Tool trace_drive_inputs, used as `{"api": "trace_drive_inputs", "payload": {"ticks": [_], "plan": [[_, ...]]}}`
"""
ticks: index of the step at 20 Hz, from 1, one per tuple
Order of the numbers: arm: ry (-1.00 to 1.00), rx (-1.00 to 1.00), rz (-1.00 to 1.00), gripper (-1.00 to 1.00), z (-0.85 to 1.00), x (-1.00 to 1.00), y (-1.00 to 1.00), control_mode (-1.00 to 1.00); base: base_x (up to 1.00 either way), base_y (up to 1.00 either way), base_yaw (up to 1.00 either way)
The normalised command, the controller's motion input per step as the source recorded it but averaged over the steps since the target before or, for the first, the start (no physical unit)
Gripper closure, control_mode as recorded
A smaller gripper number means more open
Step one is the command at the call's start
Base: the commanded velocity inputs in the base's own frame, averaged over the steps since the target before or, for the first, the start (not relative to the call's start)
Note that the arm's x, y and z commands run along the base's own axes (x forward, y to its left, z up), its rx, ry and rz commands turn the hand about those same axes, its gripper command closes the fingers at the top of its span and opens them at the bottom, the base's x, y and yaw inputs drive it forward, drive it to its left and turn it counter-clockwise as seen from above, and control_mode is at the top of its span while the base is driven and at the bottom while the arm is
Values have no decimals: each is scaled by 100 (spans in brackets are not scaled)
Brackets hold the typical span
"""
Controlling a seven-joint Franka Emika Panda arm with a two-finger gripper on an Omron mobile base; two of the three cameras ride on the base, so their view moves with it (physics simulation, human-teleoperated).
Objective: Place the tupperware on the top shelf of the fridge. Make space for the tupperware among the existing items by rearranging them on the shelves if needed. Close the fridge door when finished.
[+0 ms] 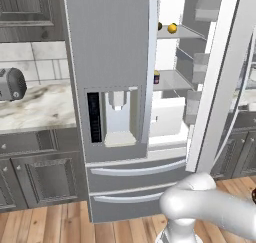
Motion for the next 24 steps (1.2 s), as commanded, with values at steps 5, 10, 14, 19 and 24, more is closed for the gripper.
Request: {"api": "trace_drive_inputs", "payload": {"ticks": [5,10,14,19,24], "plan": [[-9,1,-19,-100,-12,84,100,-100,0,0,0],[-16,1,-27,-100,-43,76,100,-100,0,0,0],[-11,3,-32,-100,-29,99,100,-100,0,0,0],[-10,0,-34,-100,-38,100,100,-100,0,0,0],[-12,0,-39,-100,-42,98,100,-100,0,0,0]]}}
